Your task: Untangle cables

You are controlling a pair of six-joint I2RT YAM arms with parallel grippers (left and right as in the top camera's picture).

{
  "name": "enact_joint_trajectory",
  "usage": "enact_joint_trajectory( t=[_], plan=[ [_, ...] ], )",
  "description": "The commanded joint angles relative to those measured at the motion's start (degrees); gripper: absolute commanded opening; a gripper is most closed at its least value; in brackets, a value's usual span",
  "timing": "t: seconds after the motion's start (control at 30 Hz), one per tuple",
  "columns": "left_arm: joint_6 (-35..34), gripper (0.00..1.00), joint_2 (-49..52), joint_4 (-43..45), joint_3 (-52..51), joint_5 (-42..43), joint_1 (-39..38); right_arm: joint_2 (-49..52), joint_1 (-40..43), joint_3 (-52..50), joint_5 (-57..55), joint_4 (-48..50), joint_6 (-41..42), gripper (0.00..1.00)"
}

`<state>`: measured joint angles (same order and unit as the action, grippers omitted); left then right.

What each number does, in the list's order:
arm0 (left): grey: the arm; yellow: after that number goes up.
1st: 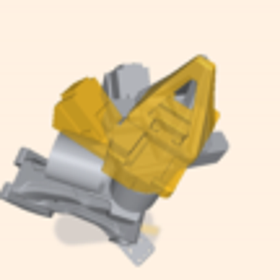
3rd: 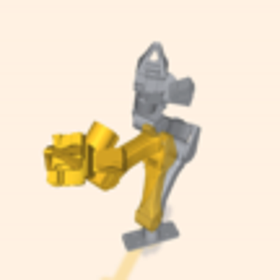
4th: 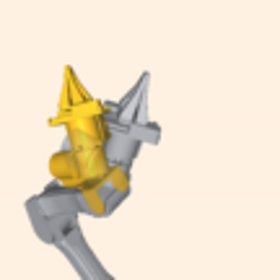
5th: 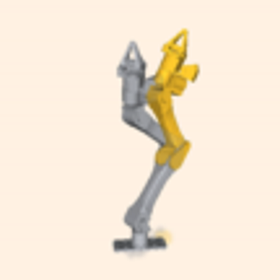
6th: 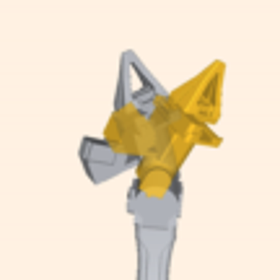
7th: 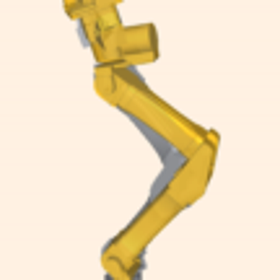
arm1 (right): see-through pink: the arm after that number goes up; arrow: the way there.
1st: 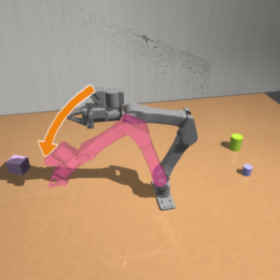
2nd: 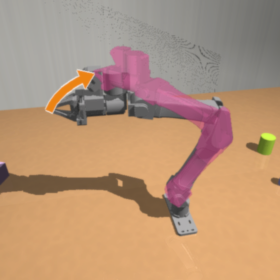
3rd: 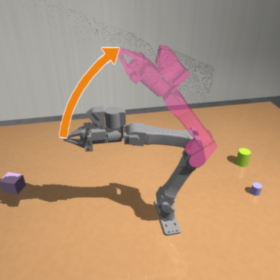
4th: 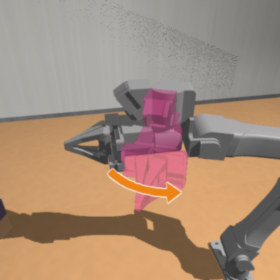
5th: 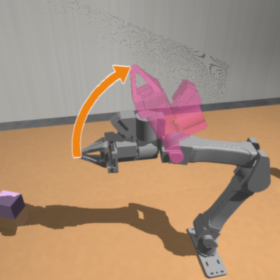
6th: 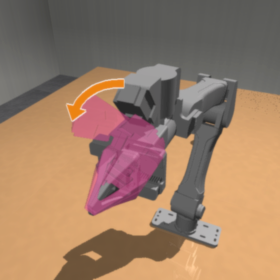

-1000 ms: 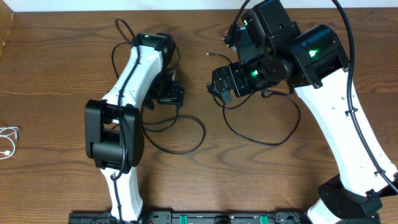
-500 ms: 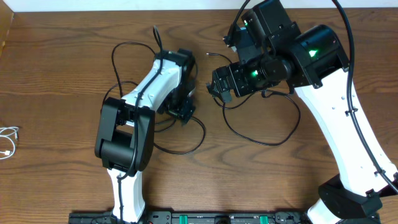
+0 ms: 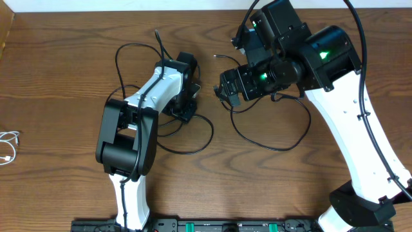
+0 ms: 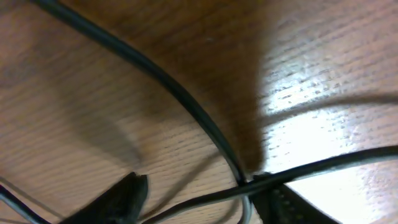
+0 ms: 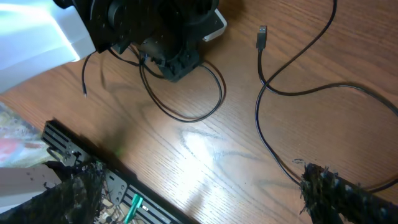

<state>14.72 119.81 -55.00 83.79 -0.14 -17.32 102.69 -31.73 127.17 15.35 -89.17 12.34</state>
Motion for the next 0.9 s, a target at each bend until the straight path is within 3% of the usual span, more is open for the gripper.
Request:
enact_joint_trajectory(
  t=[0.0, 0.17, 0.3, 0.33, 0.6, 0.87],
  plan=[
    [0.0, 0.49, 0.7, 0.2, -1.0, 0.5, 0.2, 0.6, -0.3, 0.5, -0.5, -0.2, -0.6, 0.99],
    [0.0, 0.39, 0.7, 2.3, -3.4, 4.0, 0.2, 0.6, -0.3, 0.5, -0.5, -0.2, -0.6, 0.99],
    [0.0, 0.19, 0.7, 2.7, -3.8, 4.0, 0.2, 0.6, -0.3, 0.5, -0.5, -0.2, -0.6, 0.99],
    [0.0, 0.08, 0.7, 2.7, -3.8, 4.0, 0.2, 0.6, -0.3, 0.5, -0.5, -0.2, -0.6, 0.99],
    [-2.5, 0.07, 0.6, 2.0, 0.4, 4.0, 0.8, 0.6, -0.3, 0.5, -0.5, 0.2, -0.7, 0.99],
    [-6.4, 0.07, -0.9, 1.7, 19.8, 3.5, 7.6, 0.6, -0.3, 0.5, -3.0, -0.2, -0.6, 0.99]
  ],
)
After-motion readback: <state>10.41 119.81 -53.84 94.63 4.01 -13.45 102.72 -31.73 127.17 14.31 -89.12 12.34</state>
